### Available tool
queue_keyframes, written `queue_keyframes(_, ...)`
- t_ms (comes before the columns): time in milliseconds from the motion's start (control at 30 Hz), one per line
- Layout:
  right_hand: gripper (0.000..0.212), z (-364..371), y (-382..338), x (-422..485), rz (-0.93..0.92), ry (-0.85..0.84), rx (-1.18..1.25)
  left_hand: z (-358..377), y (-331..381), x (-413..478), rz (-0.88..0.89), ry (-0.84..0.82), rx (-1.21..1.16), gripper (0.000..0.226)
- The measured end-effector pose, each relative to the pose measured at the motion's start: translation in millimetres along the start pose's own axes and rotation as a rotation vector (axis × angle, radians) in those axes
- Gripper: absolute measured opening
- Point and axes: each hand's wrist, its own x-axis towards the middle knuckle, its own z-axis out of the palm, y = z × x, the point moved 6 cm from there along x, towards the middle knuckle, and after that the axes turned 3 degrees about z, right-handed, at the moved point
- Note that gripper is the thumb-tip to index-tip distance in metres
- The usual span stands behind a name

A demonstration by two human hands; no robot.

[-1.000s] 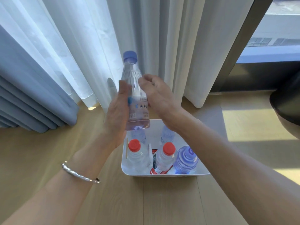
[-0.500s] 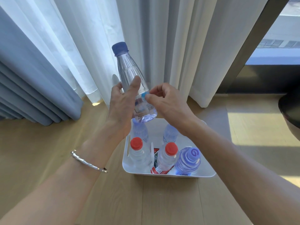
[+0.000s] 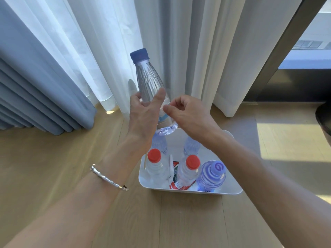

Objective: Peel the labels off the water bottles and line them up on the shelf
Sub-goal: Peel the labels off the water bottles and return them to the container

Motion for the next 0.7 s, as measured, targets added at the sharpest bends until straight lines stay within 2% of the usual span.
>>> queue_keyframes(67,0.016,0.1,-0.1,0.1,0.008,-0.015,0.016,0.3,1.3,-0.7,0.015,0.005,0.011,0.053)
queue_keyframes(367,0.019,-1.2,10.3,1.5,0.117,-0.093,0.208,-3.6,0.3,0.1,-0.026,-0.07,0.009,0.02)
queue_keyframes(600,0.012,-3.0,16.8,1.3,0.147,-0.12,0.356,-13.3,-7.9,4.6,-0.151,-0.054,-0.048,0.049)
queue_keyframes(700,0.016,2.2,18.0,0.7,0.122,-0.111,0.334,-13.6,-6.5,3.4,-0.147,-0.033,-0.095,0.047)
